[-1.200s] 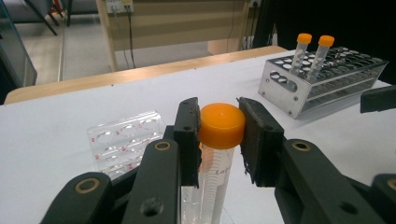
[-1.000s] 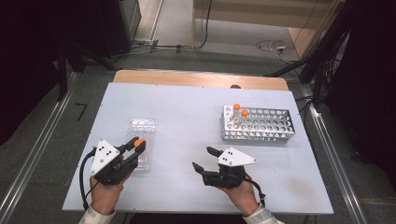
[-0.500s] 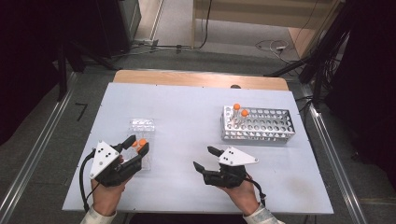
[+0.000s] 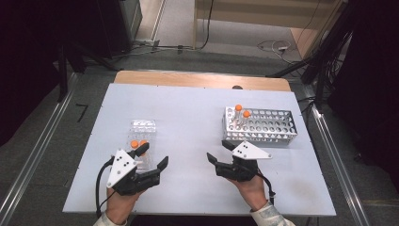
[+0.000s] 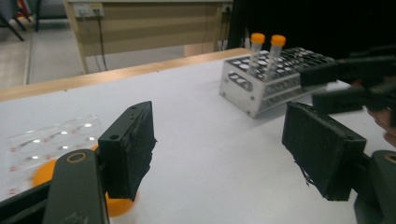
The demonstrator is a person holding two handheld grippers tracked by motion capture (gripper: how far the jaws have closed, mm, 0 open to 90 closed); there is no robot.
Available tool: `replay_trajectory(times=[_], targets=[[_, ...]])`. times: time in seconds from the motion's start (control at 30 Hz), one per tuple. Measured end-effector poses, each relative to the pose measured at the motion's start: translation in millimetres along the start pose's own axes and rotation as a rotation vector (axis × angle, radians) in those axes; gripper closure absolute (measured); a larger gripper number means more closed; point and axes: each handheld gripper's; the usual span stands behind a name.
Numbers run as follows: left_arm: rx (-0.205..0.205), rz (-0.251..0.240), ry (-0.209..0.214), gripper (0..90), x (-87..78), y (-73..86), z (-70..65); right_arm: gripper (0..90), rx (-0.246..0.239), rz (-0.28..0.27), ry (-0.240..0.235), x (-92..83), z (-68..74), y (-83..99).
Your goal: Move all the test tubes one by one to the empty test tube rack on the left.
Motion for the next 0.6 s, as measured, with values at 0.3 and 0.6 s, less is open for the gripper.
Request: replay_trajectory(times=[0.3,0.6], targets=[[0.034,0.027,0.06,25.2,9.9,6.2,-18.8,30.2,0.049,-0.028,0.115,-2.1,-31.3,-2.9],[0.042,0.037,0.09,25.2,14.8,10.9,-25.9,32.2,0.082,-0.043,0.229,2.1,-62.6,-4.5]])
Point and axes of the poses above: each handheld gripper's, and its own axes: x roughly forward along the jaws, y roughly out of its underside, z roughly to its left, and after that the axes turned 6 degrees about x, right-handed
